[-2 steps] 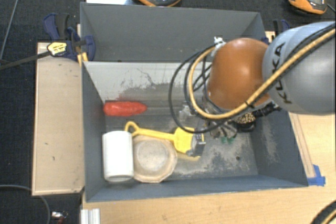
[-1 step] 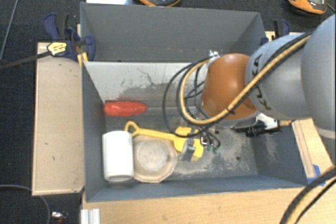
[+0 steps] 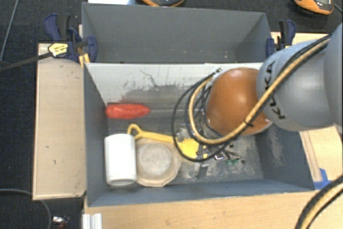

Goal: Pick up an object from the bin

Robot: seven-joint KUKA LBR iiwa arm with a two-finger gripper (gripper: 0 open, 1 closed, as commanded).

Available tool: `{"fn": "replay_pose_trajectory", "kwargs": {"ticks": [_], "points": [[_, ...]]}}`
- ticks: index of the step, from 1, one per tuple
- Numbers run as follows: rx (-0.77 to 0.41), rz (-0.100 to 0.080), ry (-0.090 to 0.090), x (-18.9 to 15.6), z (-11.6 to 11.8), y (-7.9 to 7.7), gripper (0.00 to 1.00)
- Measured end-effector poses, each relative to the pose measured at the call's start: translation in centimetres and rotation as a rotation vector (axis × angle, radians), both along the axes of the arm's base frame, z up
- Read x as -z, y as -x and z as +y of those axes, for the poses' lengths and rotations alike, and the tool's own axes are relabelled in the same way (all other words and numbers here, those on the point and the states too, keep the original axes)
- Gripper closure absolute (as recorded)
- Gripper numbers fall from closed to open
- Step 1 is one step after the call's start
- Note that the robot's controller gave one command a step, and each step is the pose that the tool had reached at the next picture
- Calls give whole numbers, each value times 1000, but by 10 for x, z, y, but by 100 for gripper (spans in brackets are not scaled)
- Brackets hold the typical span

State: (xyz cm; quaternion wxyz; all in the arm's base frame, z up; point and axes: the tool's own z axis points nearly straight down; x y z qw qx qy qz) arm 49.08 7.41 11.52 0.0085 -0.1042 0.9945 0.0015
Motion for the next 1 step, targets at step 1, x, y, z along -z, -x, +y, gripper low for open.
{"fn": "replay_pose_trajectory", "kwargs": {"ticks": [1], "points": [[414, 10, -4, 40, -22, -14, 0]]}}
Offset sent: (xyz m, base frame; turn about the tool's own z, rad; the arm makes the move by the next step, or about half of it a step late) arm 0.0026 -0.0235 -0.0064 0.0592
